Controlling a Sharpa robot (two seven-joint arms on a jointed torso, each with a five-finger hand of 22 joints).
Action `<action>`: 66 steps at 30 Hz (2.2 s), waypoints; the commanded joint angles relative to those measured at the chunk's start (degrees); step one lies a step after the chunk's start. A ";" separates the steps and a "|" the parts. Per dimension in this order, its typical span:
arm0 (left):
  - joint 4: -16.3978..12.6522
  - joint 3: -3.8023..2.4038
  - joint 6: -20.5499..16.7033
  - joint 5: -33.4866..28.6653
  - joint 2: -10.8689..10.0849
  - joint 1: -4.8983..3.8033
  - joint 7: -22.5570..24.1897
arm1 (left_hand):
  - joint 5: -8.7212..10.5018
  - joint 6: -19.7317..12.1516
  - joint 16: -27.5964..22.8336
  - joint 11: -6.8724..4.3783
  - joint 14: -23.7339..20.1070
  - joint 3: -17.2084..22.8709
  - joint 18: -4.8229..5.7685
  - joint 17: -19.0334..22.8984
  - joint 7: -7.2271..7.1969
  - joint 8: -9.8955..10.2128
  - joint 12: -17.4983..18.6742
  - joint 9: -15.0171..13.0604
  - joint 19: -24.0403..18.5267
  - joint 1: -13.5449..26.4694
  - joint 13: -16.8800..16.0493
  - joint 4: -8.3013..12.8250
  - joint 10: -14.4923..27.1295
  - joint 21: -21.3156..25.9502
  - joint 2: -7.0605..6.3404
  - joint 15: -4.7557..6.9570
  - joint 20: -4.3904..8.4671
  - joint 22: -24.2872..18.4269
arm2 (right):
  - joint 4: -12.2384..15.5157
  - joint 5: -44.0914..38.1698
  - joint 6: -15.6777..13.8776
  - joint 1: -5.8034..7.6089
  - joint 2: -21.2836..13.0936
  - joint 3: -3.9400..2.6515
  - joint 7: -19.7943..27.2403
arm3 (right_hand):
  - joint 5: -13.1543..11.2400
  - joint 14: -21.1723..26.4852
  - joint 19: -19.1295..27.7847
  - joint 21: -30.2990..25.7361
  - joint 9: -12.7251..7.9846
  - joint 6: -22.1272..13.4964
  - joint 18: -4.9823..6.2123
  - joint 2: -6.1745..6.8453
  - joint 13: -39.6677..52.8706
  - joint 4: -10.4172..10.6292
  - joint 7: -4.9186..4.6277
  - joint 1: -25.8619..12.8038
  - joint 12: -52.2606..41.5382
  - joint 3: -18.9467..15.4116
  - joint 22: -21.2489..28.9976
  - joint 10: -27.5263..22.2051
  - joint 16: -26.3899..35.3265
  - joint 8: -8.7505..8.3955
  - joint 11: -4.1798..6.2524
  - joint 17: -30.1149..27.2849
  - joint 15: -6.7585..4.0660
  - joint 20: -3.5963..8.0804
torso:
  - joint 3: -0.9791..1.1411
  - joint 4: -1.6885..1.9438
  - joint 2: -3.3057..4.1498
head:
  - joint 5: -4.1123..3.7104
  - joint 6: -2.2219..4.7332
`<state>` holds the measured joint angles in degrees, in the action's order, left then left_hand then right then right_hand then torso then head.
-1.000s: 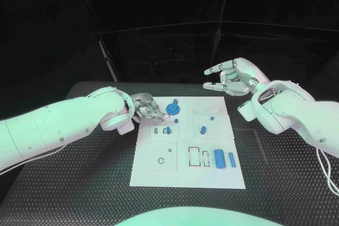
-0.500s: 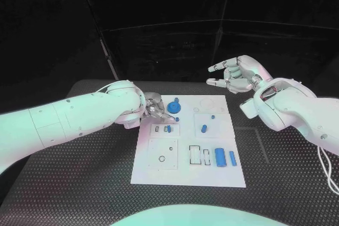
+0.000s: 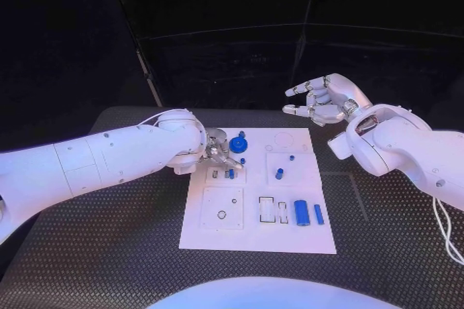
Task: Assemble the parts on the task board
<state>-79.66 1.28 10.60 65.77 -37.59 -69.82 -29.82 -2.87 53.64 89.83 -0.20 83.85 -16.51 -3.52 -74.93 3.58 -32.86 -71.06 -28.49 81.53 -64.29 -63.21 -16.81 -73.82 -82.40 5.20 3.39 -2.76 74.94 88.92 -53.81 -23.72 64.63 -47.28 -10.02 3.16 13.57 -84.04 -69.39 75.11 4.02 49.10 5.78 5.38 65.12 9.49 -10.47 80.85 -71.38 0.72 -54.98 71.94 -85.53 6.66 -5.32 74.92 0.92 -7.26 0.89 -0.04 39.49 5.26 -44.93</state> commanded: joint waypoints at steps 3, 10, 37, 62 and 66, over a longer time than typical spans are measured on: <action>0.02 0.06 2.92 0.67 0.41 -0.16 -0.68 | 0.17 -0.44 0.17 -0.19 6.15 -0.36 0.40 -15.07 0.02 -0.46 0.13 -0.27 0.21 0.09 0.19 0.25 -0.11 -0.21 0.47 0.41 0.13 0.15 | -0.19 0.28 -0.15 0.14 0.22 -0.06 -0.34 | 0.27 -3.16 0.50 -0.33 -0.04 0.24 1.05 0.04 -0.05 -0.35 0.21 0.56 0.28 -0.04 0.12 -0.31 0.37 0.25 0.07 3.21 -0.03 0.09 | -0.02 0.02 -0.01 | 0.02 -0.18; -0.11 0.10 3.25 0.45 0.60 -0.17 -0.69 | 0.16 -0.66 0.17 -0.20 6.15 -0.31 0.40 -15.07 0.01 -0.67 0.21 -0.67 0.17 -1.04 0.28 0.43 -0.01 -0.20 0.83 0.41 0.15 0.18 | -0.56 0.28 0.06 0.14 0.44 -0.06 -0.53 | 0.40 -3.14 0.50 -0.35 -0.04 0.25 1.05 -0.06 -0.06 -0.38 0.22 0.59 0.29 -0.06 0.15 -0.29 0.41 0.29 0.09 3.15 -0.04 0.11 | -0.03 0.00 -0.04 | 0.03 -0.31; 0.20 0.11 4.27 -2.01 1.61 -0.17 -0.39 | 0.11 -2.17 0.17 -0.26 6.15 5.30 0.12 -15.07 -0.02 -1.18 2.35 -2.62 -0.80 -12.44 2.72 4.18 1.64 0.55 4.18 0.43 0.16 -0.88 | -1.37 -0.02 1.91 0.13 0.91 -0.06 -1.00 | 0.87 -3.11 0.66 -0.57 -0.04 0.31 1.11 -0.58 -0.19 -0.65 0.29 0.95 0.33 0.04 0.51 -0.23 0.55 0.49 0.18 2.98 -0.13 0.19 | 0.00 0.03 -0.04 | 0.07 -0.51; -1.70 0.11 -3.27 -6.50 -0.24 -0.13 0.22 | 0.11 -3.03 0.17 -0.93 6.15 19.15 0.24 -15.07 -0.64 -0.64 2.85 -3.68 -0.56 -22.50 2.39 9.27 0.73 0.45 3.64 1.00 0.65 -0.15 | -2.53 -0.04 2.53 0.13 1.25 -0.06 -0.84 | 1.10 -3.12 0.68 -0.62 -0.04 0.34 1.12 -0.77 -0.19 -0.75 0.32 1.06 0.30 0.08 0.57 -0.18 0.57 0.58 0.20 2.97 -0.16 0.22 | 0.02 0.17 -0.05 | 0.19 -0.59; -3.40 0.12 -6.24 -6.85 -1.57 -0.06 0.26 | 0.19 -2.86 0.17 -0.71 6.15 24.32 0.25 -15.07 -0.64 -0.66 2.86 -4.16 -0.43 -21.43 2.28 8.38 0.26 0.39 1.07 1.03 0.70 0.12 | -2.76 -0.04 2.54 0.13 1.11 -0.06 -0.88 | 1.11 -3.14 0.66 -0.61 -0.04 0.35 1.11 -0.77 -0.21 -0.75 0.32 1.05 0.31 0.06 0.55 -0.18 0.54 0.59 0.20 3.06 -0.16 0.22 | 0.00 0.18 -0.07 | 0.14 -0.47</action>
<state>-82.45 1.43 8.65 60.33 -38.90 -69.85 -30.01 -2.56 50.33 89.83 -0.40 84.09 -0.67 -3.53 -74.92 3.22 -33.13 -68.21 -31.92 80.91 -86.62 -60.73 -15.70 -72.65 -82.04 7.84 4.03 -2.14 74.95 86.15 -53.75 -21.57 64.63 -46.13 -10.02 1.98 14.36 -84.04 -69.21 74.74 4.00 49.30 5.78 4.65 64.97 9.14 -10.27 81.59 -71.38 0.75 -54.46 71.96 -85.32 6.94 -5.32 74.90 0.92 -7.07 0.90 0.12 39.45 5.39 -45.48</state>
